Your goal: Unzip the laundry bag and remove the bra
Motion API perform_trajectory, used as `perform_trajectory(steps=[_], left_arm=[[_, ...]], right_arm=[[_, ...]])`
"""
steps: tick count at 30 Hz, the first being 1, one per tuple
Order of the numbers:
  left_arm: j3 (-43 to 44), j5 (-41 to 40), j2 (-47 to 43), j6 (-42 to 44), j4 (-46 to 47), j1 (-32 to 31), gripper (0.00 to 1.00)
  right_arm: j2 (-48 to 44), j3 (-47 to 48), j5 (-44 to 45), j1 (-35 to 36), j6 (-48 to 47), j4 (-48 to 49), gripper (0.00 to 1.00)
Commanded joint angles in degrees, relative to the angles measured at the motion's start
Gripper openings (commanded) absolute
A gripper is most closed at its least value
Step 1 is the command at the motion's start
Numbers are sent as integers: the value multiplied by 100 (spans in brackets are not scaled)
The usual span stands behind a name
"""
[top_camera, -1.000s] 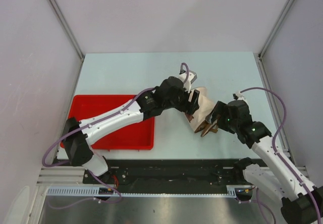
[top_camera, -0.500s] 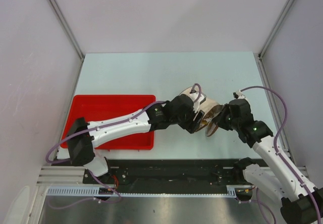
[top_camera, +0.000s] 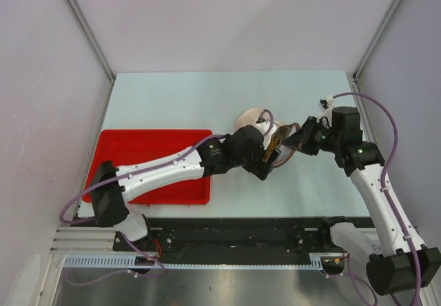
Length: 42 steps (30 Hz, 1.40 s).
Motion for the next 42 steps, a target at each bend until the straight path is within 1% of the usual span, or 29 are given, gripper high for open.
perform_trajectory(steps=[1, 3, 8, 11, 12, 15, 17, 20, 21, 23, 24, 25, 26, 28, 31, 32, 33, 34, 35, 37, 40, 42], left_arm=[[354, -492, -355, 95, -156, 20, 94], [495, -624, -242, 165, -235, 55, 94], [837, -1029, 76, 174, -481, 64, 94], [681, -679, -205, 262, -184, 81, 93], [601, -390, -310, 480, 61, 81, 93], [469, -432, -548, 718, 20, 186, 93], [373, -265, -714, 711, -7, 423, 93], [4, 113, -1091, 491, 203, 845, 91], [-119, 235, -1189, 256, 430, 985, 91], [-479, 701, -1435, -70, 773, 1460, 90], [-594, 911, -1462, -411, 862, 1627, 90], [-725, 1070, -1480, -545, 941, 1889, 90], [-735, 1254, -1463, -677, 968, 1970, 90], [-674, 1291, -1331, -661, 934, 2006, 93], [-525, 1589, -1164, -643, 881, 2006, 94], [-507, 1625, -1138, -643, 881, 2006, 94], [-498, 1704, -1137, -643, 898, 2006, 94], [-515, 1704, -1172, -635, 924, 2006, 92], [-524, 1661, -1199, -608, 925, 2006, 91], [-533, 1511, -1277, -573, 881, 2006, 89], [-568, 1476, -1418, -503, 793, 2006, 86], [-594, 1572, -1454, -450, 723, 2006, 86]], right_arm=[[236, 413, -1777, -723, 116, 578, 0], [280, 475, -2102, -960, 187, 736, 0], [342, 563, -2359, -1111, 143, 737, 0], [324, 563, -2525, -1181, 204, 667, 0], [324, 563, -2613, -1338, 222, 719, 0], [333, 563, -2806, -1436, 415, 911, 0], [333, 563, -2833, -1436, 486, 1000, 0], [359, 563, -2930, -1436, 442, 1071, 0], [368, 563, -3069, -1436, 433, 1097, 0], [368, 554, -3272, -1419, 459, 1254, 0], [342, 554, -3438, -1375, 503, 1351, 0], [333, 554, -3536, -1331, 573, 1474, 0], [307, 519, -3624, -1278, 669, 1814, 0], [307, 493, -3896, -1015, 942, 2159, 0], [342, 414, -4309, -760, 1189, 2853, 0], [359, 387, -4397, -707, 1145, 3081, 0], [386, 361, -4598, -646, 1032, 3109, 0], [455, 352, -4635, -541, 526, 3049, 0], [500, 361, -4627, -531, 286, 2752, 0], [623, 291, -4749, -452, -223, 2653, 0], [816, 176, -4837, -347, -795, 2442, 0], [939, 80, -4899, -285, -885, 2441, 0]])
